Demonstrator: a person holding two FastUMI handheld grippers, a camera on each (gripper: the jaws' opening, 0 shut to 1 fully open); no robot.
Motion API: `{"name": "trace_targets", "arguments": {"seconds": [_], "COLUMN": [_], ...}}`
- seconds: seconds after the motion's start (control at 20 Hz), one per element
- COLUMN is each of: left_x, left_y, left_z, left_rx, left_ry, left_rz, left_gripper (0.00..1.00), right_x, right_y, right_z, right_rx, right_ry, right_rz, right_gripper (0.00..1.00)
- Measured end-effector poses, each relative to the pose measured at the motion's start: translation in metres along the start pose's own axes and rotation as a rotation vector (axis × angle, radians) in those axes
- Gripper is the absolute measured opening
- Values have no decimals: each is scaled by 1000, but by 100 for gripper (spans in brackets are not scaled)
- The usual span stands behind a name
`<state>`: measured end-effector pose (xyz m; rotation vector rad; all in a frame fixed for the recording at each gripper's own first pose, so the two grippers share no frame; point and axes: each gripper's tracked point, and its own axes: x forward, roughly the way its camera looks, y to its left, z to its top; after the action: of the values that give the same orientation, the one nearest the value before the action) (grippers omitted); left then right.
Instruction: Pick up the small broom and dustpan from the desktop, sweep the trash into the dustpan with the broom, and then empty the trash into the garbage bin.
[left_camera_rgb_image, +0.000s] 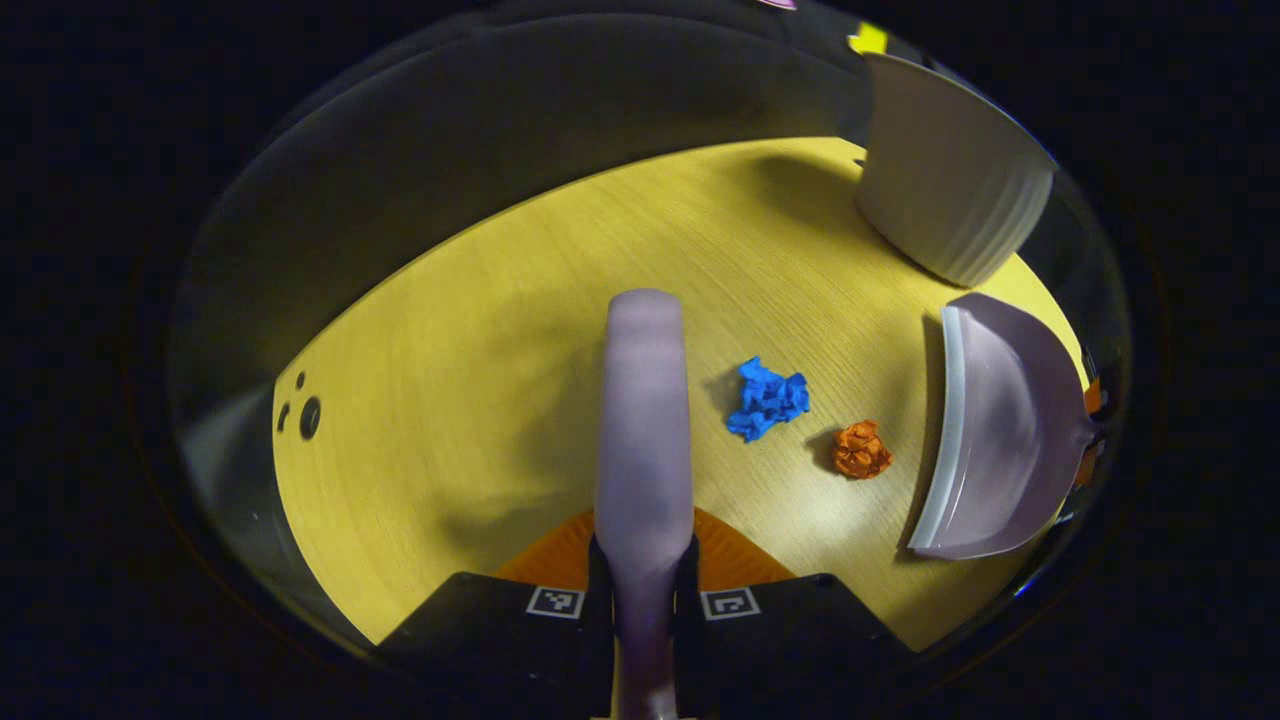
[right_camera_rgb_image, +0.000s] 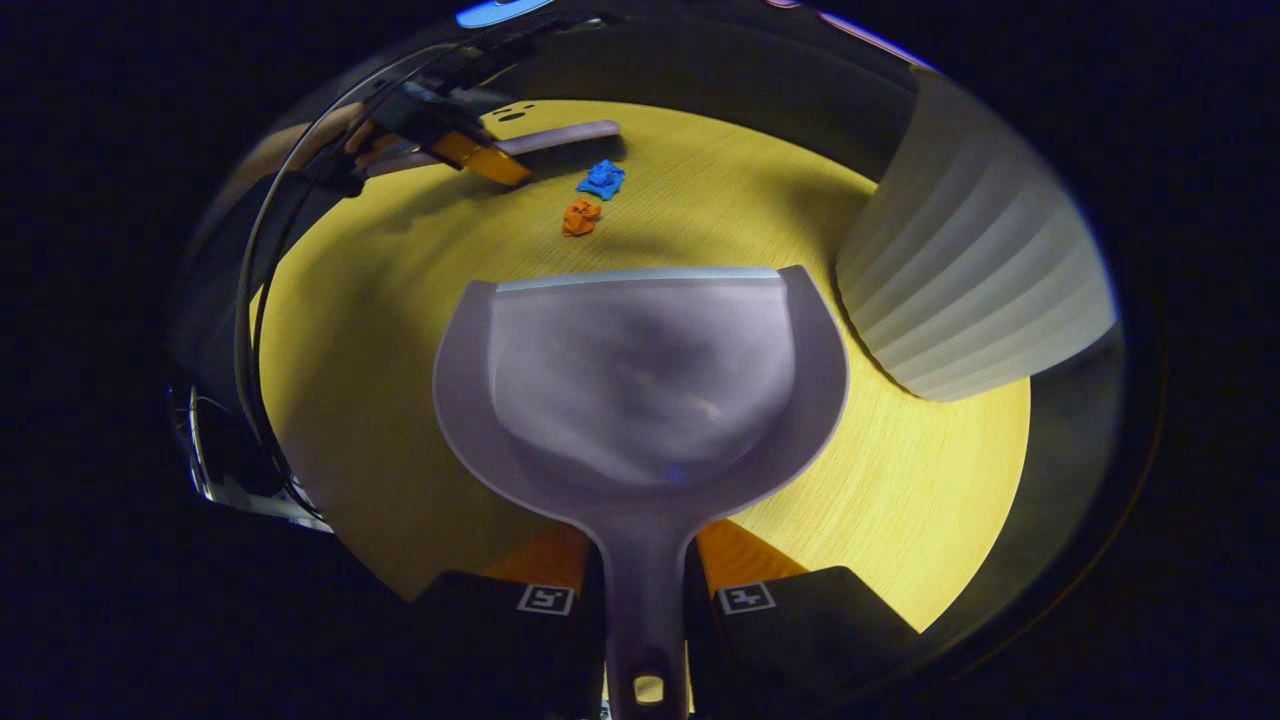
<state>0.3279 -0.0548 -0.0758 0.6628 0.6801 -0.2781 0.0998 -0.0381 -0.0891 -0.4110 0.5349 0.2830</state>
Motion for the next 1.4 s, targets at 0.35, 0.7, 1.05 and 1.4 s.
{"name": "trace_targets", "arguments": {"seconds": [0.35,0.7,1.05,1.4], "left_x": [-3,-25,-55,-97], "left_y": [-58,-145,-196,-188], "left_z": [6,-16,-23,-35], "left_rx": [121,181,29,-222], "left_ry": [46,131,129,-15], "left_rz": [-179,-398,-527,-464], "left_gripper": [28,30,28,28], "right_x": [9,11,13,12], "right_y": [13,10,11,10], "right_z": [4,3,3,4], "right_rx": [-44,-66,-59,-30], "right_ry": [3,-3,-29,-44], "right_rz": [33,22,14,15], "right_gripper": [37,37,41,37]}}
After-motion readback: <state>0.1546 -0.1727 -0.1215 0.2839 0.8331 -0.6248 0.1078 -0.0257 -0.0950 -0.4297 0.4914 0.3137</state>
